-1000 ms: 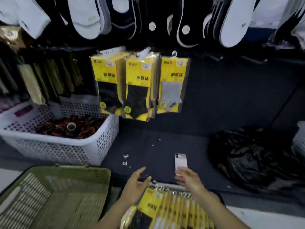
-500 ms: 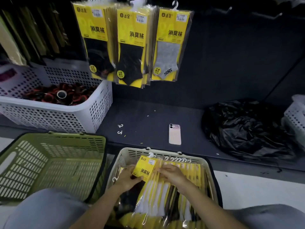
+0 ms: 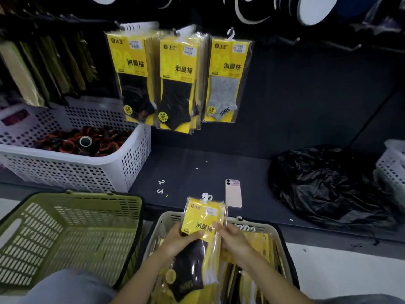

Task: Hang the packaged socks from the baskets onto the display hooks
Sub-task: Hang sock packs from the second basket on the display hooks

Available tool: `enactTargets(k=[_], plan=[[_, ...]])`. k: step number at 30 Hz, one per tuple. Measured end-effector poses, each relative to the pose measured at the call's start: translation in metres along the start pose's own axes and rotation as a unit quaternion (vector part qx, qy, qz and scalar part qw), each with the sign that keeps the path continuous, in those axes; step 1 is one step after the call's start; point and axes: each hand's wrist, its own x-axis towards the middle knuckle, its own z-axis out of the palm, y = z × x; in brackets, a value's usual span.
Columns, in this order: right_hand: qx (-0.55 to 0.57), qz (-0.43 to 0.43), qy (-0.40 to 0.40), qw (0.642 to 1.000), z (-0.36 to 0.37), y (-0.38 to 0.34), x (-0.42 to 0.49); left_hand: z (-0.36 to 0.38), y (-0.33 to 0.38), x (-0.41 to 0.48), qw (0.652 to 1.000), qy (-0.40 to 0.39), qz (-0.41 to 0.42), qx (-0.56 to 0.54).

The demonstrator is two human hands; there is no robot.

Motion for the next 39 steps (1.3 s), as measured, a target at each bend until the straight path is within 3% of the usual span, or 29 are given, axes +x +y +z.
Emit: enactTargets(k=[3,12,23,32,39], plan=[[0.009,-0.073,-0.007,0.997,-0.013,-0.040,-0.003,-0.001,0.038,-0.006,0.998,-0.022,0.048,-0.039],[0.068,-0.227,0.005,0.972,-0.024,-0.148,-0.007,-0.008,0.142,-0.006,0.970,0.075,0.215,-0.086],[0.068,-0.395,0.114,0.909,-0.055,-0.263,0.018,-0.065,0.256,0.006,0.924,0.190,0.283,-0.172],[0.072,-0.424,0.134,0.893,-0.046,-0.337,0.051,-0.098,0.301,0.002,0.891,0.229,0.348,-0.179],[0.080,-0.383,0.152,0.908,-0.029,-0.355,0.075,-0.113,0.301,0.005,0.888,0.247,0.344,-0.179]])
